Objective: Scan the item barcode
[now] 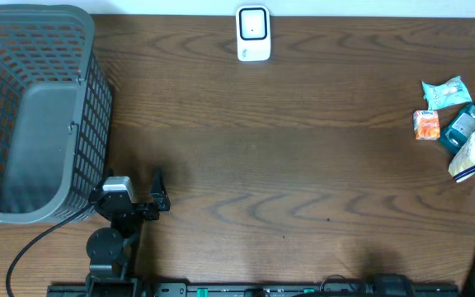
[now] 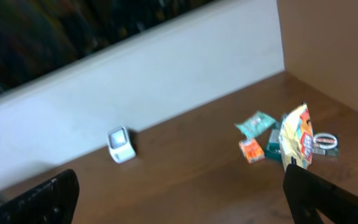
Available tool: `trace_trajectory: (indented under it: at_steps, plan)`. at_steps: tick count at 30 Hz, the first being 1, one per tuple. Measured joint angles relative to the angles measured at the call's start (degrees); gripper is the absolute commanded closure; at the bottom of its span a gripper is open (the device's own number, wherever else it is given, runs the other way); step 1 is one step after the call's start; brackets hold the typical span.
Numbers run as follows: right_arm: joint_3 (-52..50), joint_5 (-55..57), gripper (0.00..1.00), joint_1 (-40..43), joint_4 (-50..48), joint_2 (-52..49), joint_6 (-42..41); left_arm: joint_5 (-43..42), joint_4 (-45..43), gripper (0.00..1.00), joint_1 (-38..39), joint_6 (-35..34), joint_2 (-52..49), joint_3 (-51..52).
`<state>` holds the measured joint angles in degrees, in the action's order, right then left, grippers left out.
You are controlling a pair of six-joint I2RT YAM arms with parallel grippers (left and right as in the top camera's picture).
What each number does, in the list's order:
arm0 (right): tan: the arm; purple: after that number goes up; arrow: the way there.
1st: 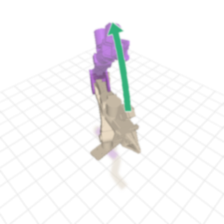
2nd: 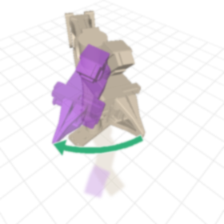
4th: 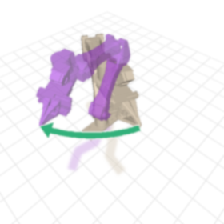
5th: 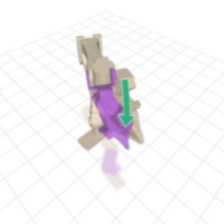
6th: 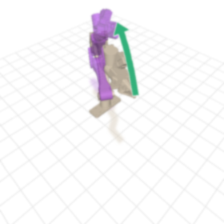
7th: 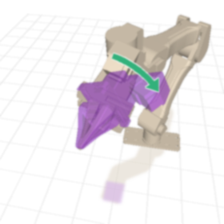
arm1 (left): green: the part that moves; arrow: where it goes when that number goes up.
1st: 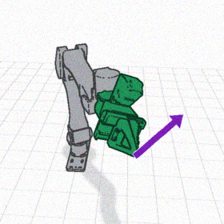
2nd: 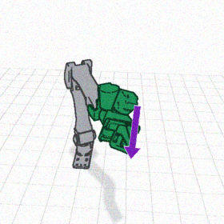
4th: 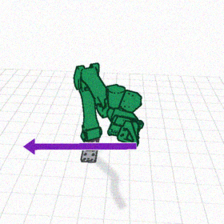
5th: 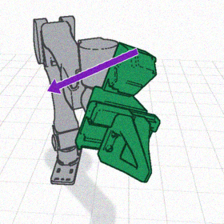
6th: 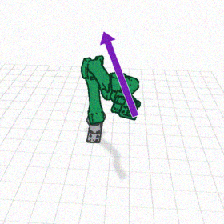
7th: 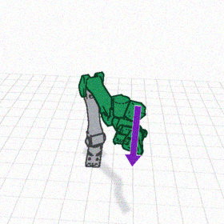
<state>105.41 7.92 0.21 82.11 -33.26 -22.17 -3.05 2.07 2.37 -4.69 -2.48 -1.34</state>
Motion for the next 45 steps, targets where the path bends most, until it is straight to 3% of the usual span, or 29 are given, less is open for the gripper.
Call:
trace_trajectory:
  at_steps: [4, 12, 15, 20, 25, 30, 35, 41, 45]
  plan:
    - [0.26, -0.04, 0.01, 0.00, 2.45, 7.98, 0.00, 0.00, 0.00, 0.02, 0.00, 0.00, 0.00, 0.00]
    - [-0.39, 0.04, 0.01, 0.22, 14.60, 12.76, 0.02, 0.00, 0.00, 0.02, 0.00, 0.00, 0.00, 0.00]
    - [-1.36, 0.70, 0.01, 0.63, 12.44, 14.88, 0.00, 0.00, 0.02, 0.02, 0.00, 0.00, 0.00, 0.00]
    - [-11.30, 5.31, 0.01, 2.58, -4.42, 21.29, 0.00, 0.02, 0.00, 0.02, 0.00, 0.00, 0.00, 0.00]
    - [-37.11, 6.12, 0.01, 5.95, -31.98, 29.79, -0.02, -0.02, 0.02, 0.02, 0.00, 0.00, 0.00, 0.00]
    - [-60.17, -0.68, 0.01, 7.39, -59.34, 30.56, 0.00, -0.02, 0.00, 0.02, 0.00, 0.00, 0.00, 0.00]
    - [-79.14, -6.86, 0.01, 7.39, -76.67, 30.58, 0.00, 0.00, 0.02, 0.02, 0.00, 0.00, 0.00, 0.00]
    - [-94.16, -10.73, 0.01, 7.39, -90.77, 32.11, 0.02, 0.00, 0.02, 0.02, 0.00, 0.00, 0.00, 0.00]
    - [-101.37, -11.82, 0.01, 7.39, -95.17, 32.30, 0.00, 0.00, 0.02, 0.02, 0.00, 0.00, 0.00, 0.00]
